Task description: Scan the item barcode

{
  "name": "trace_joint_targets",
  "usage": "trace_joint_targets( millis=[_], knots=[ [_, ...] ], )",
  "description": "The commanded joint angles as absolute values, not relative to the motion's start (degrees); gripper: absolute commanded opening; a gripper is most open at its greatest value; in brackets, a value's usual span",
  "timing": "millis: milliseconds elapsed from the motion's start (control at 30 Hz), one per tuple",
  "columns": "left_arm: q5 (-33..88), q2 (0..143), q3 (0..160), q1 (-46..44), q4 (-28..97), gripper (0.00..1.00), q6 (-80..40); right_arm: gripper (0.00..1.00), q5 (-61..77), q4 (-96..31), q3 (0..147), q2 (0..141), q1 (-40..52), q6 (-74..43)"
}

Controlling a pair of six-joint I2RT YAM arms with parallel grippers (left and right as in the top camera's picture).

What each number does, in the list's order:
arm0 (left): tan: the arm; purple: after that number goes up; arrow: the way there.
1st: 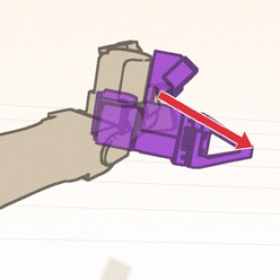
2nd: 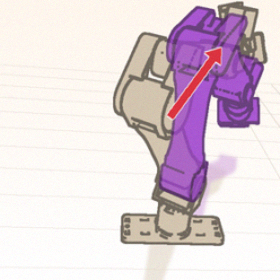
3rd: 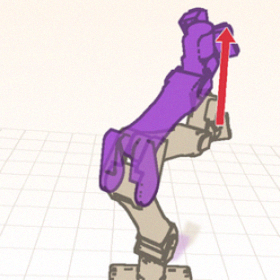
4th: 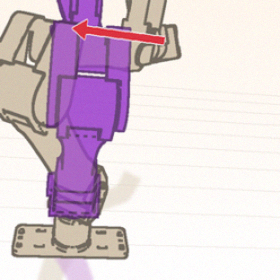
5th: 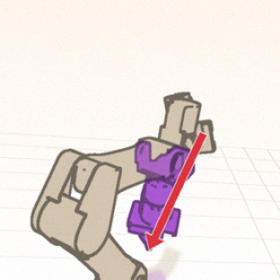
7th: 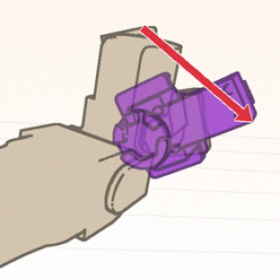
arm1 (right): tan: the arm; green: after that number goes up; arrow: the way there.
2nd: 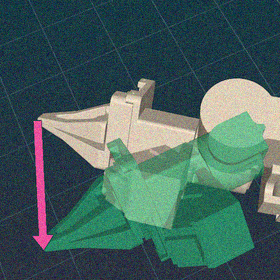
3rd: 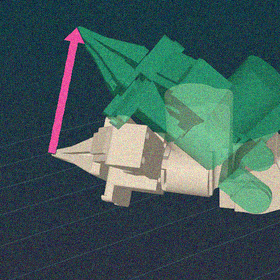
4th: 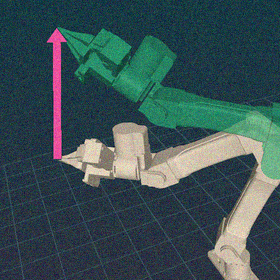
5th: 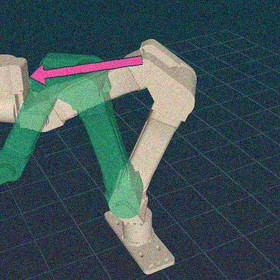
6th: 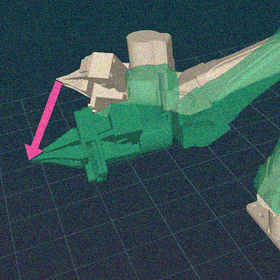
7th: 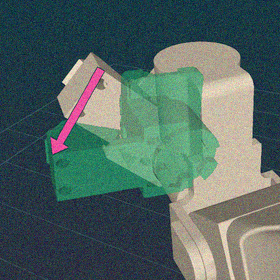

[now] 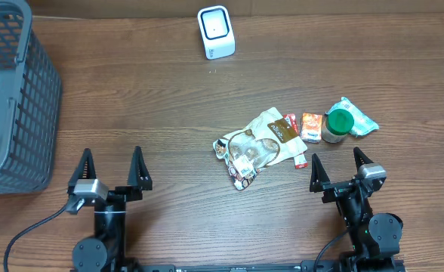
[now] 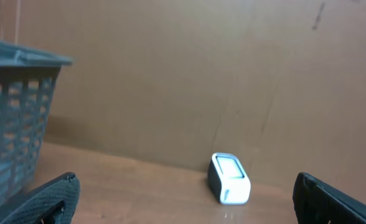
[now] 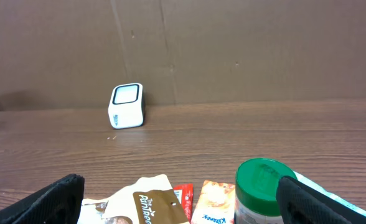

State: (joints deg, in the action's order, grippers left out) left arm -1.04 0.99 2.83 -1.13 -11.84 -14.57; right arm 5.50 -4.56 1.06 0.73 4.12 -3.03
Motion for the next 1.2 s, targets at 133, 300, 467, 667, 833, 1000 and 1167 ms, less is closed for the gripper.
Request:
trace_joint_targets(
  millis=[133, 300, 467, 667, 833, 1000, 1167],
  knots=[
    [-0.6, 0.19, 0.25, -1.15, -8.12, 1.0, -12.45, 1.0, 4.78, -4.4, 0.45, 0.16, 3.77, -3.44],
    [-0.56, 0.19, 0.25, -1.15, -2.76, 1.0, -10.15, 1.0, 4.78, -4.4, 0.45, 0.16, 3.77, -3.44],
    [-0.56, 0.19, 0.25, -1.15, 4.45, 1.0, -6.07, 1.0, 4.78, -4.4, 0.45, 0.16, 3.77, -3.44],
    [-0.56, 0.19, 0.25, -1.15, 4.45, 1.0, 0.99, 1.0, 4.78, -4.4, 0.45, 0.16, 3.77, -3.44],
    [-0.38, 0.19, 0.25, -1.15, 4.38, 1.0, 1.13, 1.0, 4.78, -4.4, 0.45, 0.16, 3.77, -3.44],
    [-0.38, 0.21, 0.27, -1.15, 4.4, 1.0, 1.15, 1.0, 4.78, -4.4, 0.45, 0.16, 3.77, -3.44],
    [-0.38, 0.21, 0.27, -1.15, 4.4, 1.0, 1.15, 1.0, 4.78, -4.4, 0.45, 0.16, 3.77, -3.44]
  ],
)
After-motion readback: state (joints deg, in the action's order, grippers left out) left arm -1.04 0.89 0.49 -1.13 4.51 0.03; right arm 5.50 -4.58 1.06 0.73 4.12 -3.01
